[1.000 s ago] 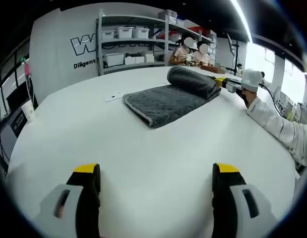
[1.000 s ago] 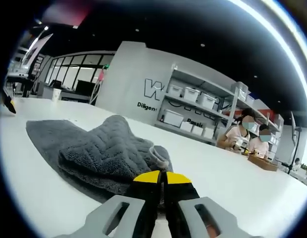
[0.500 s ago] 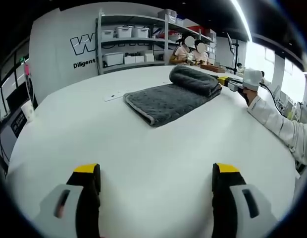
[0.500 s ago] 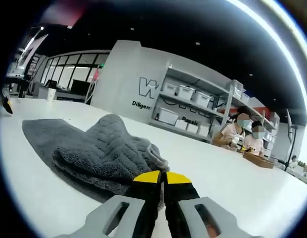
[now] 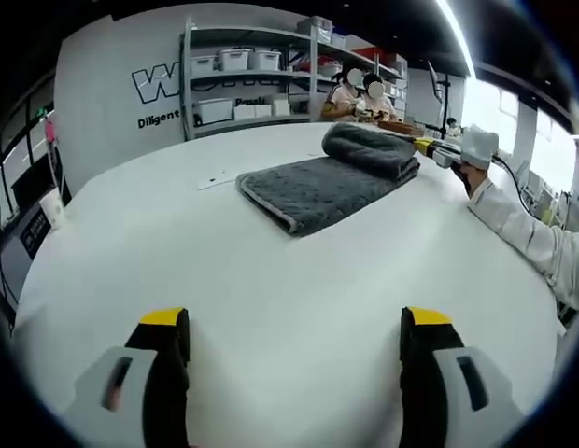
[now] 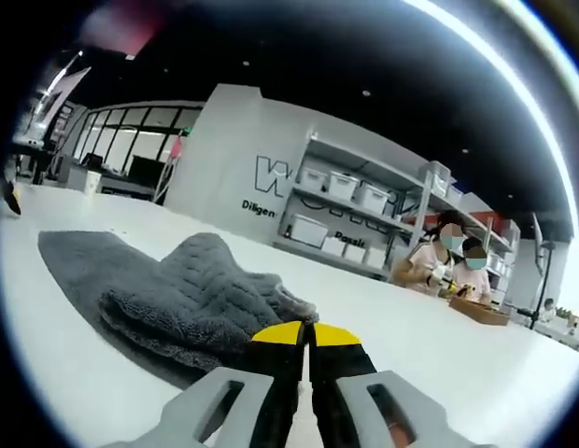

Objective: Open the folded towel by lifting each exposed corner and separating the folded layers until the towel lies flat within the target outline without major curled edges

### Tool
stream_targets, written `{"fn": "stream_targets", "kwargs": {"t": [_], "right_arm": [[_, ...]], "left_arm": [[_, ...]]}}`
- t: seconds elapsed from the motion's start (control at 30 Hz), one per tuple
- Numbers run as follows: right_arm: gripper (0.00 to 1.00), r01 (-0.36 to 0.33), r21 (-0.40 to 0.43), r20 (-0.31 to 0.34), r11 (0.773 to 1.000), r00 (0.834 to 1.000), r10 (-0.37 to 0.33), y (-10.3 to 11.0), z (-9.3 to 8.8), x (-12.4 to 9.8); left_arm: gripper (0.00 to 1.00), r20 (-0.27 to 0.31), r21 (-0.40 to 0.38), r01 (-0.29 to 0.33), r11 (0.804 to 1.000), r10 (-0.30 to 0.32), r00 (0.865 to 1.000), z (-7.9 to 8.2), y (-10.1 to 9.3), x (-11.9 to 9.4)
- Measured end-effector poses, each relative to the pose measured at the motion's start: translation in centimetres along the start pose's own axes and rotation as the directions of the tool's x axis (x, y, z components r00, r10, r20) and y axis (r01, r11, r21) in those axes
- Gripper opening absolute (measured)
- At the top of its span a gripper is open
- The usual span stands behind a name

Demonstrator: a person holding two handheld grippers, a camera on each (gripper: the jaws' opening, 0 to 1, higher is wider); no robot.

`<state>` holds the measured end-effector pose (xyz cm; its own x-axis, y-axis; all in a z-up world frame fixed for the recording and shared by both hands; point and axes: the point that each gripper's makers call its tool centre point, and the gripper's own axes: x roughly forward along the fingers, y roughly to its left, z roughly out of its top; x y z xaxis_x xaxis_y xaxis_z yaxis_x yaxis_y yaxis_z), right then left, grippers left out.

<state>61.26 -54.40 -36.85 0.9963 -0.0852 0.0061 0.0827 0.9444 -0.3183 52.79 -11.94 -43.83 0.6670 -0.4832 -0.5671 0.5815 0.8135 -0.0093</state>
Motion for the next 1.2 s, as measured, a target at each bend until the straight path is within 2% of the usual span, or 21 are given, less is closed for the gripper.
{"fn": "stream_targets", "kwargs": {"t": [0.1,0.43,1.2], "right_arm": [[0.00,0.022,-0.001,0.018,1.000,1.000,-0.022,-0.6,0.3,-0.2],[0.00,0.068,0.018,-0.005,0.998,0.998,-0.068,-2.5,-0.6,-0.3],[0.00,0.083,0.041,-0.048,0.996,0.996,-0.081,-4.6,-2.2,-0.6]], "left_arm": [[0.92,-0.001,-0.003,-0.002,1.000,0.002,1.000,0.0,0.1,0.0],[0.92,0.002,-0.003,-0.001,1.000,0.001,1.000,0.1,0.1,-0.1],[0.92,-0.002,0.005,-0.002,1.000,0.002,1.000,0.0,0.1,-0.1]]}}
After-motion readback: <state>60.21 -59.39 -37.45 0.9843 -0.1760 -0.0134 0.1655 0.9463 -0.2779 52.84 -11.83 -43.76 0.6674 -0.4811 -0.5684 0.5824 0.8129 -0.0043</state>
